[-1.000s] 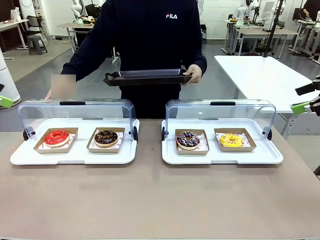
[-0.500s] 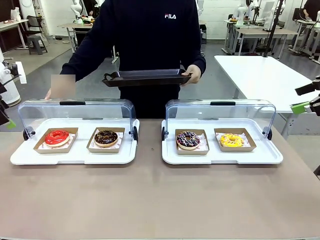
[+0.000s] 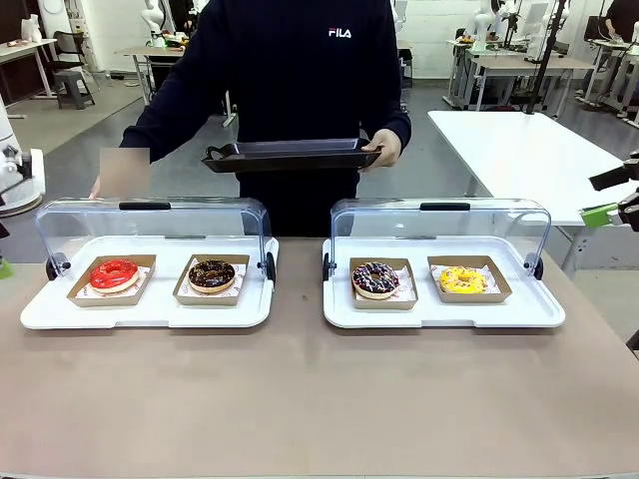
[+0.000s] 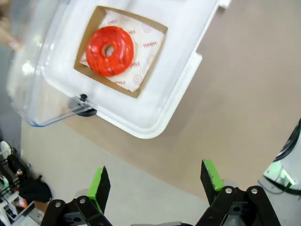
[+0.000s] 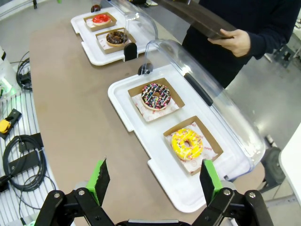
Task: Provide the desired donut to the person.
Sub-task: Pick up and lift the Paper togo box containing the Donut pointed at by the person.
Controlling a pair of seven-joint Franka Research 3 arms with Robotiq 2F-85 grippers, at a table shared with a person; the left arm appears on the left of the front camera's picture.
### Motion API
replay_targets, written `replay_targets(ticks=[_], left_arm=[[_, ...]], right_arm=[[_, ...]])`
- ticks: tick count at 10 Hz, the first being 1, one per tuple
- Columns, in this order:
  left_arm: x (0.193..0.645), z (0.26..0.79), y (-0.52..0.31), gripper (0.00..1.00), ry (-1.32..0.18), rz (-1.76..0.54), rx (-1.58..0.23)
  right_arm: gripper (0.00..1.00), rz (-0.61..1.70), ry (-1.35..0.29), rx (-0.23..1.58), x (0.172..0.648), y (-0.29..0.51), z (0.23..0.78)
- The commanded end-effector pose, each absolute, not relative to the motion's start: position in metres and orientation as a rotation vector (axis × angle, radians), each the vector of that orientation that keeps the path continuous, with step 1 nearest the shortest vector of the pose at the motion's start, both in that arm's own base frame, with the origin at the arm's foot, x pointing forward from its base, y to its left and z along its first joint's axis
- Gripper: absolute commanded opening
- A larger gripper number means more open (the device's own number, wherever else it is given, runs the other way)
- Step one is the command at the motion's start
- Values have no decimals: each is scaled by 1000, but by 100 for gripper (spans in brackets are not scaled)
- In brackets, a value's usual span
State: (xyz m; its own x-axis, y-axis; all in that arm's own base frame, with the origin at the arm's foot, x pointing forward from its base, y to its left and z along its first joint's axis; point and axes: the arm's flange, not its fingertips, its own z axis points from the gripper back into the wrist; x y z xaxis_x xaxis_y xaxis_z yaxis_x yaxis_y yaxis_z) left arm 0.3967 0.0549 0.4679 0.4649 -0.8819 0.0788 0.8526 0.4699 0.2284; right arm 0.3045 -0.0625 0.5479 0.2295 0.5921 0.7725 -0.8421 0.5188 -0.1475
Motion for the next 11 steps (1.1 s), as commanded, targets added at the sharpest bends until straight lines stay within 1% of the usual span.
replay_targets(ticks=[1, 2, 4, 5, 6, 7, 10, 11], left_arm=[[412, 457, 67, 100, -218, -1175, 82], [397, 468, 55, 100, -196, -1071, 165], [397, 468, 55, 100, -196, -1071, 165], [401, 459, 57, 100, -186, -1116, 154], [425, 447, 50, 100, -222, -1158, 192], [438, 437, 47, 100, -233, -1210, 219], [460, 409, 53, 100, -247, -1317, 173], [469, 398, 56, 100, -252, -1384, 131]], right_arm=[[100, 1015, -893, 346, 305, -62, 547], [100, 1015, -893, 346, 305, -62, 547], [100, 1015, -893, 346, 305, -62, 547], [100, 1015, -893, 346, 305, -62, 547], [100, 1015, -893, 346, 305, -62, 547], [100, 1015, -893, 346, 305, -62, 547], [100, 1015, -893, 346, 305, -62, 547], [100, 1015, -893, 346, 305, -62, 547]])
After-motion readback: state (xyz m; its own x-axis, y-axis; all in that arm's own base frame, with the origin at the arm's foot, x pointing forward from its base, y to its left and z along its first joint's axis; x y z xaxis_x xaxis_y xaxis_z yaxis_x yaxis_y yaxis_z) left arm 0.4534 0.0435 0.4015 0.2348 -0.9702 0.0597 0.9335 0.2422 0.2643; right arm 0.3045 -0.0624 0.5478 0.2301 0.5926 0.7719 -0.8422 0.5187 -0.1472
